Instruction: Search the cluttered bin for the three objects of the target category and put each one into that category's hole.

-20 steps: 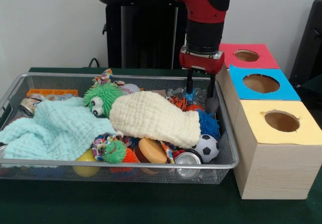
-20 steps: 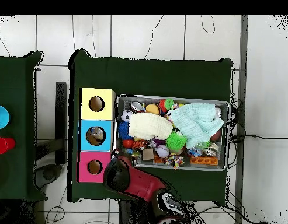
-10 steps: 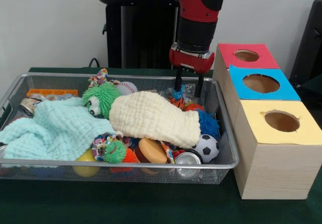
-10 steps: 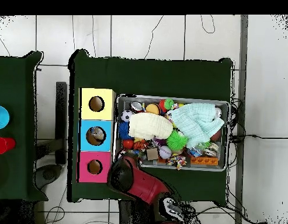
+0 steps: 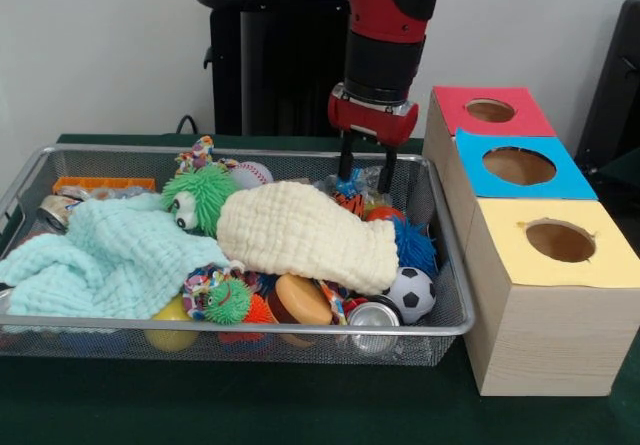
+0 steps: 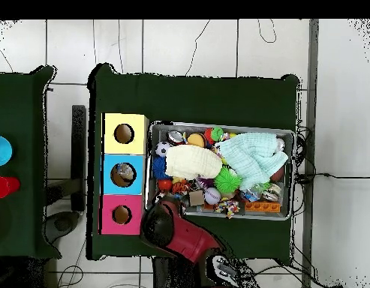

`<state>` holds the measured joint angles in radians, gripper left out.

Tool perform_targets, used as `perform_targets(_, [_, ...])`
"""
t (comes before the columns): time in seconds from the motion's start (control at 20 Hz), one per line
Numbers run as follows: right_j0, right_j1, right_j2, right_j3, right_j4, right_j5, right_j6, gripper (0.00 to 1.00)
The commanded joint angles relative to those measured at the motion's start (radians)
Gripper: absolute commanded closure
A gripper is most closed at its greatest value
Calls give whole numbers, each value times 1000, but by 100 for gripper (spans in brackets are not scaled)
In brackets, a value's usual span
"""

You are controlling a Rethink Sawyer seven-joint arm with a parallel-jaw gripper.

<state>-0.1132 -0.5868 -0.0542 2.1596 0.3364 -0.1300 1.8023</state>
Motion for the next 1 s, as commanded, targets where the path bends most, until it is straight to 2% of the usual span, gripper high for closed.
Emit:
perform_targets(0.05, [-47, 59, 5, -55, 31, 99, 172, 0])
perform_targets(0.2, [-47, 67, 13, -54, 19, 159, 142, 0])
perform_targets(0.35, [-41, 89, 23, -54, 5, 147, 132, 0])
perform_targets(0.6, [-100, 126, 122, -35, -84, 209, 49, 0])
perform_targets(0.7, [-128, 144, 171, -26, -122, 197, 34, 0])
perform_targets(1.0, [-149, 169, 210, -22, -175, 190, 50, 0])
